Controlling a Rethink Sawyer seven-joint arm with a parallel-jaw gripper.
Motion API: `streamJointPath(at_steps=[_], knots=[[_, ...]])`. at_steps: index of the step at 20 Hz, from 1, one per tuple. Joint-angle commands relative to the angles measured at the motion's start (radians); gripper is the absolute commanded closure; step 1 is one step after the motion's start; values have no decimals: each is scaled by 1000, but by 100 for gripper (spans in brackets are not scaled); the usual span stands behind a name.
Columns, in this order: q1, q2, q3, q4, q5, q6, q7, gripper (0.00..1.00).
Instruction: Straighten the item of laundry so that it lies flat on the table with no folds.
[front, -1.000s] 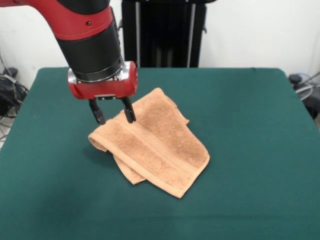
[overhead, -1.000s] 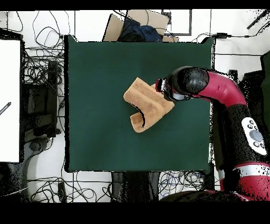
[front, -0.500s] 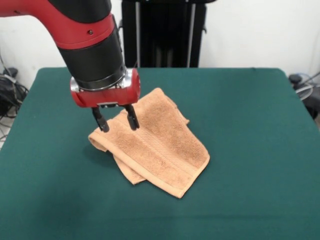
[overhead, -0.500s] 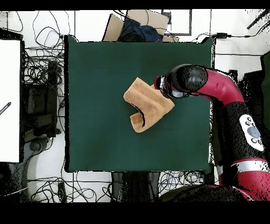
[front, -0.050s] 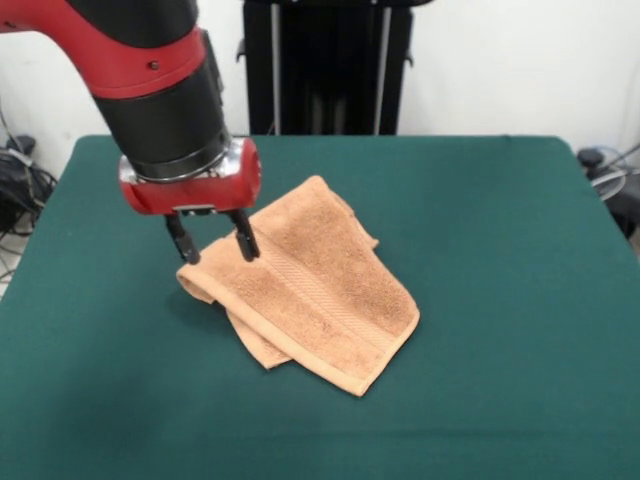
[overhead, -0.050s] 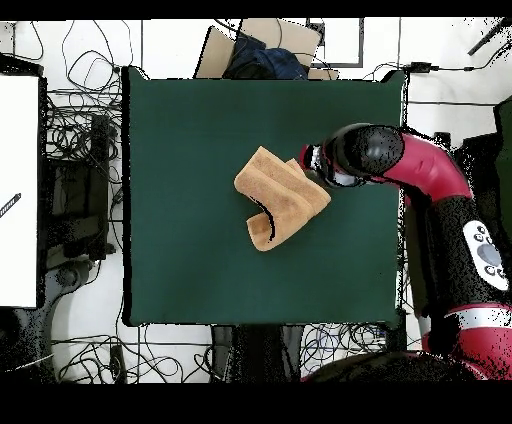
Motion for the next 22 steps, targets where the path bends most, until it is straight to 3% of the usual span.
streamJointPath(at_steps=[1,9,14,18,22], knots=[[-45,-44,43,79,-83,47,-248,0],[-54,-50,46,125,-88,10,-209,0],[-21,-42,33,203,-114,-120,-122,0],[-7,-83,19,228,-114,-120,-93,0],[-4,-68,26,207,-120,-112,-91,0]])
